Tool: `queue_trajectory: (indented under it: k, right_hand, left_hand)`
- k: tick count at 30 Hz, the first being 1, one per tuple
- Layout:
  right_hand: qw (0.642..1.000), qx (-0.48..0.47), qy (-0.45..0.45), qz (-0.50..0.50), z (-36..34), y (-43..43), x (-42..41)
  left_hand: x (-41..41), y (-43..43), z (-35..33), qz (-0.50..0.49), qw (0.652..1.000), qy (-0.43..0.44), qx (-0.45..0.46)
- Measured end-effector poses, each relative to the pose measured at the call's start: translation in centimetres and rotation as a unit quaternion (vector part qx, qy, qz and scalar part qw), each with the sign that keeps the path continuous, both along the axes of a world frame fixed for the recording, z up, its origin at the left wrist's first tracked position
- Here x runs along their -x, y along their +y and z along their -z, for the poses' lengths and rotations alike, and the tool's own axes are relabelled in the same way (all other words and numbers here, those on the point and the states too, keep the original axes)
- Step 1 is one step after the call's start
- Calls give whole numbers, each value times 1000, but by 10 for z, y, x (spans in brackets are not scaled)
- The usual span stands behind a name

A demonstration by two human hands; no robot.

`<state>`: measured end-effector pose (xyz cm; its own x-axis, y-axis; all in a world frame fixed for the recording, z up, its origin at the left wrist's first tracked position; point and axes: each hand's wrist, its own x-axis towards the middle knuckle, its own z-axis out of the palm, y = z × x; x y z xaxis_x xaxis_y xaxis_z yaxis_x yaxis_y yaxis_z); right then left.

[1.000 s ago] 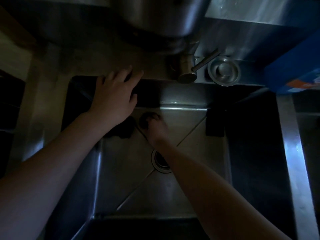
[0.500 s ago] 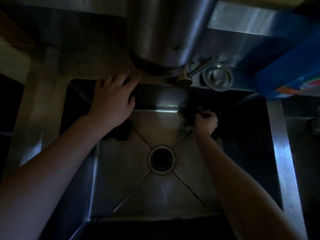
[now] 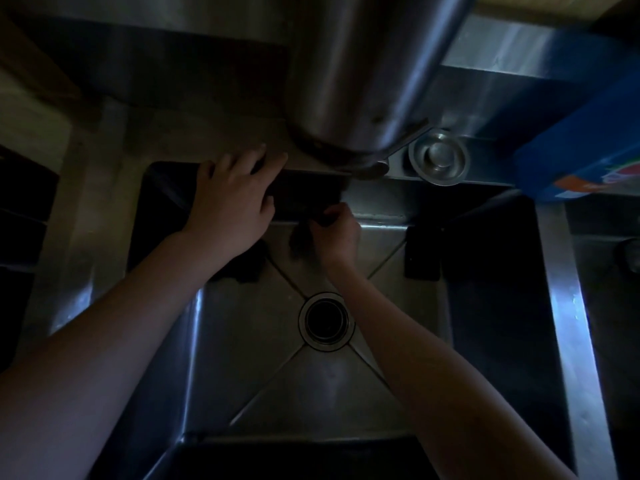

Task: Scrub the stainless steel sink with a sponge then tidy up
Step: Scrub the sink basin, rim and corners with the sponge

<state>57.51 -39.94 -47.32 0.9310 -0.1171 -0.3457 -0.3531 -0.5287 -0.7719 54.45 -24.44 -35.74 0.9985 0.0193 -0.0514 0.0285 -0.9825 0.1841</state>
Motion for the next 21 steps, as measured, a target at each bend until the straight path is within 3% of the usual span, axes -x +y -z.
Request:
queue_trajectory:
  k: [7,16,21]
  right_hand:
    - [1000,12,5,28,1,-19,-11]
    - [989,127,-4,73,16,-66,-19]
    - [998,61,16,5,27,-31,-3]
  left_hand:
    - [0,1,-1,4,1000,-2,3]
    - [0,-1,-3,-4,1000,10,16]
    - [1,-1,-3,-7,1000,12,17]
